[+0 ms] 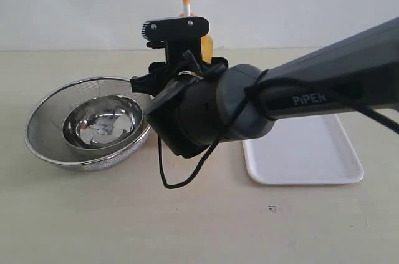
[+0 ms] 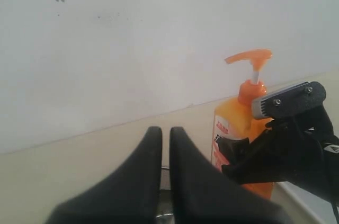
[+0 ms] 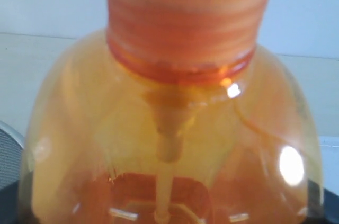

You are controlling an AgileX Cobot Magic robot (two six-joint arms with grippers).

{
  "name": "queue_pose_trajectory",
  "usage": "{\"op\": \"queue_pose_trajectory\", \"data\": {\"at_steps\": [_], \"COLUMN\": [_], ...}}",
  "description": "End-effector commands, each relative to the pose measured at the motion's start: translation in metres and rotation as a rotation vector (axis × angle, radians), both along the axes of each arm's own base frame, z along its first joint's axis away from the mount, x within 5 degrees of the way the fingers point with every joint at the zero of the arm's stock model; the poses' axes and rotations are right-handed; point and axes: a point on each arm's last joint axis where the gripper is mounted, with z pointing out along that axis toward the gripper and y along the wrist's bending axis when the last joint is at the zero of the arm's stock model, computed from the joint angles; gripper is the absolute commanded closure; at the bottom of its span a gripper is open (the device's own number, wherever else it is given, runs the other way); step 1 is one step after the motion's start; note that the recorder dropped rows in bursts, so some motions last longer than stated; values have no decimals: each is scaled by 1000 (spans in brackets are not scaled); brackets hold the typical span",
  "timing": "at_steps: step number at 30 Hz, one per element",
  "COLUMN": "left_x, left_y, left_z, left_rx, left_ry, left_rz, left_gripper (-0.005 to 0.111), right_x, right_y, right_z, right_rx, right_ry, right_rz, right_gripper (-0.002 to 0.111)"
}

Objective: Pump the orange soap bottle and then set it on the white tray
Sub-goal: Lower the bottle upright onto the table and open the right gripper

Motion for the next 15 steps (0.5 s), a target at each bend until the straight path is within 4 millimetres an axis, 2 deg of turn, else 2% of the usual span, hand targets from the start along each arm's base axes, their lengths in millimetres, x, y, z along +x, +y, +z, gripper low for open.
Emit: {"op": "queue_pose_trajectory", "data": {"at_steps": [1, 2, 4, 5, 6, 9, 11, 15], "left_x": [-2, -2, -2, -3, -3, -3, -3, -2], "left_y": [0, -1, -1, -2, -2, -2, -2, -1], "left_z": [1, 1, 1, 1, 1, 1, 1, 1], "left_rx": [-22, -22, -22, -23, -23, -23, -22, -22], "left_ry": [0, 1, 3, 3, 3, 3, 3, 2], "left_rz": [-2, -7, -16, -18, -20, -20, -18, -16], "left_gripper": [102, 102, 102, 102, 102, 102, 102, 102], "right_x": [0, 0, -1, -1, -1, -1, -1, -7], "right_y": [-1, -1, -1, -1, -2, -2, -2, -3], "right_z": [8, 8, 7, 6, 6, 6, 5, 6], "right_rx": [-35, -38, -30, -27, -31, -84, -93, -181], "right_ry": [-9, -3, 9, 13, 17, 18, 20, 21], "right_rz": [17, 19, 11, 8, 6, 26, 28, -4], "right_gripper": [92, 86, 67, 57, 37, 9, 3, 3]}}
